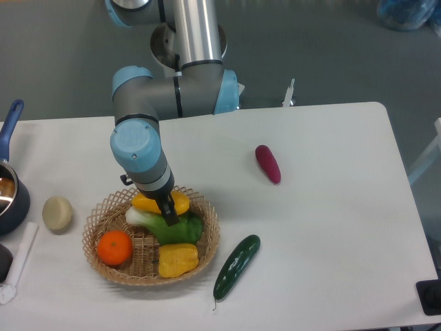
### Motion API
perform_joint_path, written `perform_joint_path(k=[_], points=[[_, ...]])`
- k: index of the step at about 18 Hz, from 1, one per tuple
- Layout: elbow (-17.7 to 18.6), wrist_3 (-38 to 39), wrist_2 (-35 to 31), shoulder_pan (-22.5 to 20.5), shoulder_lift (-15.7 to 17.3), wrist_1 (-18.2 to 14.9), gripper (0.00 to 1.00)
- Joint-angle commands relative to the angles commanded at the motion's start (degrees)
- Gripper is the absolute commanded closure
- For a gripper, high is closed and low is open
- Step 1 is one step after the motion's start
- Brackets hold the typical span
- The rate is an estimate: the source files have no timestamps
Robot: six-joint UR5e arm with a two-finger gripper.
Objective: Pick up the mango from the basket
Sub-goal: 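Close the gripper around the yellow mango in the basket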
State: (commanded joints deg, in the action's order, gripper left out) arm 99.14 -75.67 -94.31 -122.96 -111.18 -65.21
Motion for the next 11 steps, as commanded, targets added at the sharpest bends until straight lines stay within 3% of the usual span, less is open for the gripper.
perform_joint_path(k=[11], points=[[-0.44, 1.14, -0.97, 0.35, -1.58, 0.18, 0.00]])
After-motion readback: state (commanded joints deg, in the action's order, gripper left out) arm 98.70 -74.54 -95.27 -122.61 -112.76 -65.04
